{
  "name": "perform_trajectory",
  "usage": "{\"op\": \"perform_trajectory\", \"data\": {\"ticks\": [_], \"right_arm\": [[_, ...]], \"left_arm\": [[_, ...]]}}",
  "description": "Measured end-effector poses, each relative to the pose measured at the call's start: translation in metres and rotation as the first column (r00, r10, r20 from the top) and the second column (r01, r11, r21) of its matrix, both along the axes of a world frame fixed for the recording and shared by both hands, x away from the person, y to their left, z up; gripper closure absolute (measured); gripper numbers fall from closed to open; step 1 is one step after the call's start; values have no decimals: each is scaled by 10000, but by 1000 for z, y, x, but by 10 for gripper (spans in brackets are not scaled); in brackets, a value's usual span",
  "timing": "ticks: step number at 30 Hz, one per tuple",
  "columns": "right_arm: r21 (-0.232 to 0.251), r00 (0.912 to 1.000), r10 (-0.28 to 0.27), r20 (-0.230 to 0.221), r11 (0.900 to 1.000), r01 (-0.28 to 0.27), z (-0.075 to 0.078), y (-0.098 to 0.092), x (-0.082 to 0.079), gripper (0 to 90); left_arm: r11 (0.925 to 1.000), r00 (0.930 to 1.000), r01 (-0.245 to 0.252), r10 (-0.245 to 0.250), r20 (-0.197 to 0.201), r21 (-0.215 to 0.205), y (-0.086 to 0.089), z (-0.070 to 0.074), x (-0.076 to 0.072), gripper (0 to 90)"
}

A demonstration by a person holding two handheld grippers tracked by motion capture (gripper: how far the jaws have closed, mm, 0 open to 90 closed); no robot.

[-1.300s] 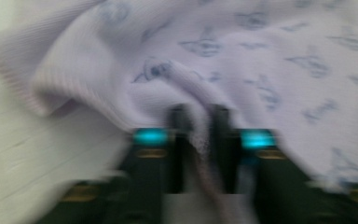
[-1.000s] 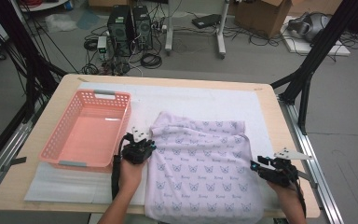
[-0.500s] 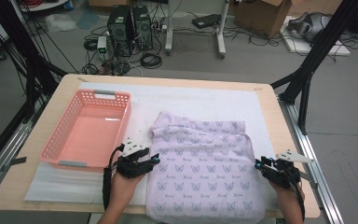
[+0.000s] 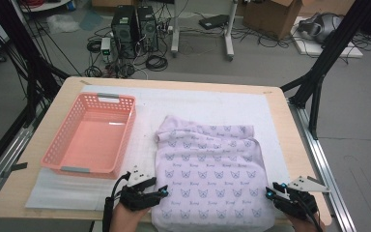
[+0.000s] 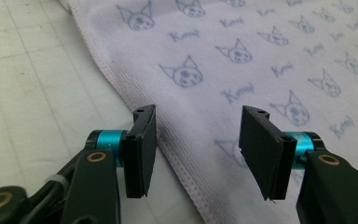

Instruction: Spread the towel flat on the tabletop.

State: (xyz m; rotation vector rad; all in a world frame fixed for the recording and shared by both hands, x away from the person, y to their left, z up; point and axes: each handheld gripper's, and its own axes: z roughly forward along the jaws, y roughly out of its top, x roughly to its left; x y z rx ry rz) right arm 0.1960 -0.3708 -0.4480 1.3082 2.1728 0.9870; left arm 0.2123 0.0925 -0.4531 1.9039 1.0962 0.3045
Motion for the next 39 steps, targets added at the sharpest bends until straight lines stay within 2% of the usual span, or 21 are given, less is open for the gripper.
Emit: {"op": "perform_trajectory", "data": {"ticks": [2, 4, 5, 6, 11, 15, 18, 19, 20, 21, 22, 23, 24, 26, 28, 30, 31, 32, 33, 36, 39], "right_arm": [[111, 10000, 15, -43, 9999, -15, 0, 0, -2, 725], [126, 9997, 207, -133, 9997, -206, 1, 3, -5, 868], [64, 9996, 258, -110, 9996, -257, 1, 5, -6, 874], [-51, 9998, 214, -60, 9998, -214, 1, 7, -6, 878], [681, 9984, 206, -531, 9975, -170, 2, -2, -17, 885], [816, 9960, 494, -750, 9957, -432, 3, -6, -34, 887], [731, 9939, 728, -826, 9951, -668, 5, -3, -45, 886], [799, 9934, 795, -824, 9941, -730, 5, -3, -46, 873], [868, 9941, 776, -758, 9937, -709, 6, -2, -47, 842], [969, 9962, 704, -518, 9932, -651, 7, -1, -46, 754], [1211, 9979, 520, -386, 9915, -470, 9, -1, -45, 687], [1427, 9991, 372, -187, 9892, -342, 10, -1, -44, 664], [1484, 9997, 223, 52, 9887, -228, 12, 0, -42, 641], [1224, 9993, -158, 349, 9924, 114, 12, 2, -35, 619], [1075, 9991, -325, 255, 9938, 296, 9, 4, -27, 611], [695, 9996, -292, 39, 9972, 289, 0, 8, -20, 638], [471, 9997, -254, -43, 9986, 256, -3, 9, -19, 655], [462, 9996, -229, 173, 9987, 221, -4, 9, -20, 733], [717, 10000, -47, -58, 9974, 51, -3, 7, -20, 880], [749, 9996, 131, -266, 9971, -110, -1, 5, -25, 885], [788, 9972, 539, -514, 9956, -497, 3, -1, -39, 887]], "left_arm": [[9995, 9990, -103, 90, 432, 297, -1, -3, -4, 496], [9962, 9942, -332, 246, 1047, 809, -1, -5, -7, 667], [9973, 9957, -347, 289, 883, 643, 2, -5, -6, 740], [9988, 9979, -300, 278, 583, 386, 5, -4, -5, 871], [9993, 9990, -287, 278, 362, 237, 15, -3, -17, 872], [9999, 9996, -143, 141, 243, 84, 25, -1, -31, 872], [10000, 9988, -42, 46, 477, -81, 29, 2, -38, 865], [9999, 9982, -12, 22, 606, -159, 29, 2, -39, 840], [9996, 9956, -191, 208, 914, -197, 28, 2, -38, 749], [9988, 9934, -387, 416, 1069, -293, 29, 1, -35, 618], [9975, 9932, -479, 531, 1034, -518, 29, 1, -33, 565], [9967, 9926, -498, 565, 1075, -638, 28, 0, -29, 554], [9969, 9919, -538, 601, 1119, -581, 27, 0, -25, 526], [9973, 9938, -465, 518, 979, -566, 22, -2, -17, 508], [9987, 9969, -402, 421, 666, -298, 16, -7, -12, 482], [9991, 9936, -422, 411, 1050, 79, 11, -10, -15, 509], [9974, 9897, -528, 455, 1360, 500, 10, -10, -18, 546], [9977, 9895, -461, 387, 1392, 504, 11, -10, -19, 684], [9987, 9921, -365, 321, 1211, 347, 12, -10, -20, 831], [9986, 9956, -301, 260, 904, 444, 15, -6, -30, 870], [9992, 9979, 71, -97, 641, 403, 23, -3, -46, 870]]}}
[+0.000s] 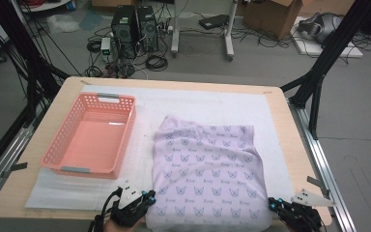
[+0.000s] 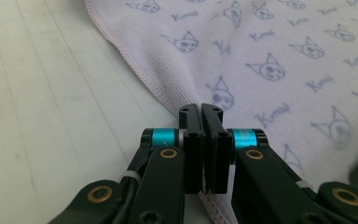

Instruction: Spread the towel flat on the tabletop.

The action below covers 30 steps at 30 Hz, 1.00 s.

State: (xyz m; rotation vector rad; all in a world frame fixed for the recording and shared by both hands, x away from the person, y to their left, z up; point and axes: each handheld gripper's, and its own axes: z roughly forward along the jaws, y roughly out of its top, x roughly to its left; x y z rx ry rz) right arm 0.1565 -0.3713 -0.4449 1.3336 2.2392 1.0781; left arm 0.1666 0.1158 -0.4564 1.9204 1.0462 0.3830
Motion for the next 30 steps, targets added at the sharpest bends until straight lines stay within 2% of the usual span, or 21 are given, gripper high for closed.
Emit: {"op": "perform_trajectory", "data": {"ticks": [3, 5, 6, 7, 9, 11, 13, 15, 16, 17, 18, 19, 20, 21, 23, 25, 28, 30], "right_arm": [[41, 9993, 331, -148, 9994, -331, 4, -4, -14, 886], [-38, 9992, 355, -173, 9994, -356, 5, -2, -17, 867], [-4, 9995, 316, -98, 9995, -316, 5, -1, -16, 815], [94, 9998, 173, 2, 9998, -173, 5, 0, -14, 722], [360, 9996, -127, 233, 9993, 119, 8, 2, -11, 660], [369, 9980, -376, 509, 9987, 358, 10, 4, -6, 634], [235, 9956, -638, 690, 9978, 623, 10, 8, 2, 634], [-40, 9938, -827, 746, 9965, 832, 8, 11, 8, 641], [-149, 9935, -900, 701, 9957, 912, 5, 12, 11, 647], [-194, 9937, -958, 574, 9951, 970, 2, 12, 14, 656], [-300, 9944, -965, 443, 9947, 978, -2, 12, 16, 682], [-336, 9946, -950, 409, 9948, 964, -5, 12, 17, 716], [-235, 9949, -920, 419, 9954, 931, -5, 11, 16, 815], [-94, 9976, -636, 267, 9979, 638, -4, 9, 16, 877], [-354, 9987, -452, 236, 9983, 460, -2, 9, 12, 886], [-265, 9997, -245, 17, 9993, 246, 0, 7, 3, 888], [-235, 9999, 2, -119, 9997, -5, 4, 0, -16, 888], [-144, 9998, 41, -189, 9999, -44, 4, -2, -24, 887]], "left_arm": [[9997, 9999, 129, -131, -96, -207, 4, 1, -7, 858], [9998, 9995, 115, -110, 290, -183, 3, 2, -6, 759], [9997, 9987, -32, 45, 513, -242, 3, 1, -4, 670], [9989, 9981, -186, 212, 585, -431, 3, 1, -1, 592], [9963, 9968, -413, 463, 651, -756, 4, 1, 6, 536], [9958, 9964, -522, 570, 632, -749, 3, 1, 16, 521], [9951, 9970, -596, 633, 443, -794, 1, -2, 24, 498], [9961, 9981, -555, 571, 220, -682, -2, -6, 31, 495], [9965, 9979, -525, 549, 341, -656, -5, -7, 31, 492], [9975, 9971, -557, 578, 494, -423, -7, -8, 30, 501], [9978, 9948, -658, 652, 787, 46, -9, -7, 28, 543], [9977, 9943, -608, 580, 896, 287, -9, -7, 26, 655], [9988, 9971, -472, 466, 605, 89, -8, -5, 26, 778], [9985, 9975, -547, 546, 448, 8, -7, -4, 24, 853], [9987, 9983, -511, 512, 272, -32, -5, -3, 19, 865], [9993, 9994, -351, 351, 1, -162, 0, -2, 10, 867], [9995, 9998, -46, 40, -187, -311, 6, -1, -2, 865], [9989, 10000, 19, -20, -19, -466, 6, 0, -5, 843]]}}
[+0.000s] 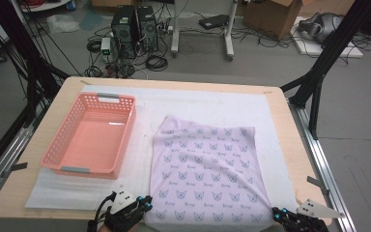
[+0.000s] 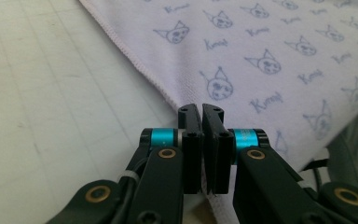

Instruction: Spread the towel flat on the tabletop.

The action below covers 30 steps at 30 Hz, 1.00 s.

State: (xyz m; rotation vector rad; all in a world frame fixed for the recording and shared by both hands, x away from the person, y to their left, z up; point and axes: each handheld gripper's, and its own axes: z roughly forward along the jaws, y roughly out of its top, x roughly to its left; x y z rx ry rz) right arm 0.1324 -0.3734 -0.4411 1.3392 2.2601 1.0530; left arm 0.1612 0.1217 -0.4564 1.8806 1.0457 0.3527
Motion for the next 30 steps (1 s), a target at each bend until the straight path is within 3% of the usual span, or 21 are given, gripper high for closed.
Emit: {"op": "perform_trajectory", "data": {"ticks": [1, 2, 3, 8, 11, 14, 15, 16, 18, 23, 27, 28, 30], "right_arm": [[-57, 10000, 96, -16, 9999, -96, -1, 1, -2, 870], [-51, 10000, 92, 7, 9999, -92, 0, 3, -4, 841], [-97, 9999, 54, 154, 9999, -52, 1, 4, -3, 760], [377, 9944, -680, 810, 9972, 651, 6, 10, 15, 630], [-110, 9911, -1004, 872, 9948, 1017, 0, 16, 31, 601], [-322, 9922, -1018, 719, 9940, 1043, -9, 21, 40, 655], [-230, 9933, -901, 721, 9955, 919, -9, 21, 42, 726], [-213, 9952, -715, 662, 9971, 730, -9, 21, 42, 826], [-468, 9966, -433, 694, 9978, 466, -7, 24, 40, 876], [-528, 9982, -334, 496, 9980, 361, -4, 16, 30, 886], [-618, 9997, -114, 231, 9980, 128, -1, 4, 14, 887], [-641, 9998, -53, 180, 9979, 65, 0, 2, 12, 886], [-569, 9996, -139, 261, 9983, 154, 1, 3, 10, 855]], "left_arm": [[10000, 9997, -77, 78, 249, -53, -1, 1, 1, 788], [9995, 9986, -267, 274, 441, -157, -1, 1, 3, 666], [9987, 9979, -409, 424, 497, -312, 0, 1, 5, 588], [9948, 9951, -857, 882, 448, -546, 0, -2, 23, 512], [9968, 9973, -699, 708, 212, -384, -7, -8, 32, 500], [9974, 9943, -712, 700, 806, 111, -15, -10, 28, 529], [9961, 9909, -779, 726, 1137, 424, -16, -11, 26, 600], [9965, 9908, -726, 672, 1177, 421, -15, -12, 25, 680], [9977, 9950, -631, 610, 786, 239, -14, -9, 24, 869], [9995, 9988, -287, 282, 393, 130, -9, -6, 8, 875], [9999, 9993, 151, -153, 349, 59, -5, -1, 2, 869], [9998, 9989, 178, -176, 434, -20, -5, -1, 3, 846], [9999, 9982, -48, 55, 598, -121, -5, -2, 5, 679]]}}
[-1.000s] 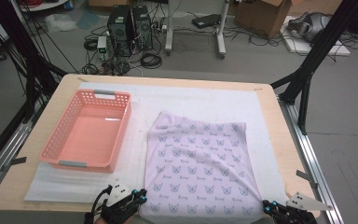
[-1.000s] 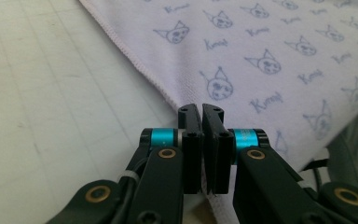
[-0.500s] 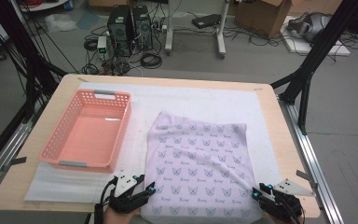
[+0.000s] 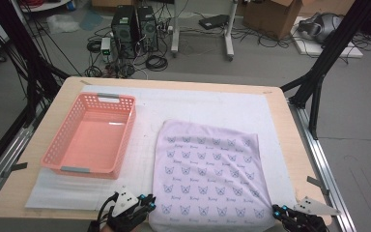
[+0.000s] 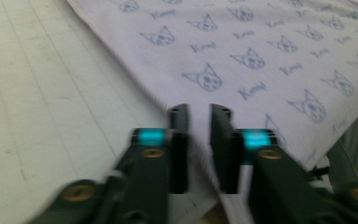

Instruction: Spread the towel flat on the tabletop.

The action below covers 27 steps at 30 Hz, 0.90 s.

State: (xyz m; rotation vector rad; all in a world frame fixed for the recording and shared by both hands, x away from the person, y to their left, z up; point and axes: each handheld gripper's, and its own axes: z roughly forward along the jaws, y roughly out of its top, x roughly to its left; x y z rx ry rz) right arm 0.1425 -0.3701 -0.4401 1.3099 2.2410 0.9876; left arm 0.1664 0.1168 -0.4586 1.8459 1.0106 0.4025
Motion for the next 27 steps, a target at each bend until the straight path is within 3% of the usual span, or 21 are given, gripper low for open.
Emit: {"op": "perform_trajectory", "data": {"ticks": [2, 5, 8, 10, 12, 13, 14, 16, 20, 22, 23, 24, 25, 27], "right_arm": [[174, 9995, -81, 300, 9998, 76, 2, 2, 1, 710], [515, 9968, -398, 701, 9980, 362, 5, 8, 7, 623], [264, 9954, -574, 765, 9981, 555, 0, 16, 18, 618], [-204, 9969, -647, 449, 9976, 656, -8, 21, 26, 634], [176, 9973, -620, 393, 9980, 613, -9, 19, 26, 754], [203, 9986, -393, 349, 9990, 386, -8, 18, 26, 838], [193, 9992, -291, 283, 9994, 285, -7, 18, 24, 846], [135, 9998, -173, 134, 9998, 171, -5, 16, 21, 855], [423, 9998, 46, -172, 9991, -39, -2, 6, 4, 855], [371, 9995, 106, -307, 9993, -95, -1, 2, -1, 844], [370, 9996, 48, -275, 9993, -38, -1, 1, -1, 822], [444, 9996, -36, -269, 9990, 48, -1, 1, -1, 770], [523, 9998, -194, -87, 9984, 199, 1, 1, 0, 702], [730, 9988, -439, 214, 9964, 422, 3, 1, 2, 648]], "left_arm": [[9997, 9997, -133, 137, 185, -213, 2, -1, 2, 614], [9989, 9993, -333, 339, 179, -335, 2, -2, 10, 542], [9996, 9998, -210, 209, -41, -202, -7, -6, 18, 533], [9997, 9996, -194, 191, 187, 141, -14, -8, 17, 549], [9969, 9982, -296, 256, 542, 733, -19, -7, 14, 679], [9975, 9995, -132, 112, 296, 695, -18, -5, 14, 798], [9967, 9997, -165, 151, 178, 792, -18, -3, 13, 866], [9957, 9999, -64, 54, 110, 922, -16, -1, 7, 872], [9974, 9986, 449, -431, -317, 557, -5, 1, -6, 871], [9979, 9982, 543, -534, -254, 343, -4, 1, -6, 855], [9987, 9988, 465, -462, -172, 189, -4, 1, -5, 815], [9995, 9995, 290, -291, -116, -108, -3, 1, -2, 697], [9994, 9997, 214, -216, -69, -290, -2, 0, -1, 634], [9976, 10000, -32, 34, 17, -698, 1, 0, 3, 597]]}}
